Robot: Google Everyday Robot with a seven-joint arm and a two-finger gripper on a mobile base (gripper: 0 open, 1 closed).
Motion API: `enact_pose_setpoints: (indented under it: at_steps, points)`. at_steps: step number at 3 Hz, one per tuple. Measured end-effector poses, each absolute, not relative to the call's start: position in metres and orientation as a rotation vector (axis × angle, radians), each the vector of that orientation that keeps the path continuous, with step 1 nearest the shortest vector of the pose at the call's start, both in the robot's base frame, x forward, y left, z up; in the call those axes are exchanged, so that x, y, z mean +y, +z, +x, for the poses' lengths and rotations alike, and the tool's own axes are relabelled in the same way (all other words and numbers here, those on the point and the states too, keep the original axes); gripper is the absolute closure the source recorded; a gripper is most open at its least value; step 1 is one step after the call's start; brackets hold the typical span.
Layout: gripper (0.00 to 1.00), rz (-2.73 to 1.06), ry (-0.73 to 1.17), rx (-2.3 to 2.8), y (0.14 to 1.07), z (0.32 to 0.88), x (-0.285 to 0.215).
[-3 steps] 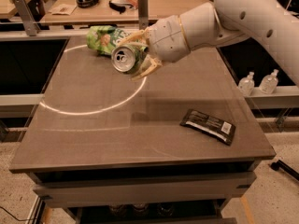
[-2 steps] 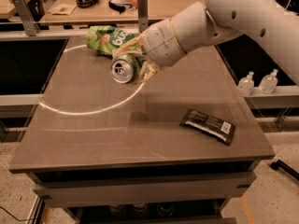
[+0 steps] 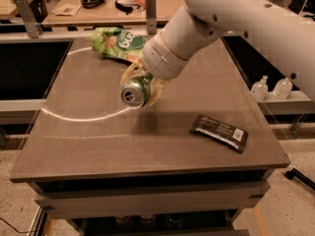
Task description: Knock green can over
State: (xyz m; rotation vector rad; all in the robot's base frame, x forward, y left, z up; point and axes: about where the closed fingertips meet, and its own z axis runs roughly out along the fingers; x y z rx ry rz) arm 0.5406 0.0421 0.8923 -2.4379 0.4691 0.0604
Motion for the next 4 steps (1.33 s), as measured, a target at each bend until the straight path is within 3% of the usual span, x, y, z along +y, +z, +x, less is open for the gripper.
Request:
enact_pose_setpoints:
  at_steps: [3,4]
  points:
    - [1.0,-2.739,-0.021,0.402,0.855,0.523,0.029]
    - [0.82,-2.747,-0.154,0.469,0.852,0.524,0.026]
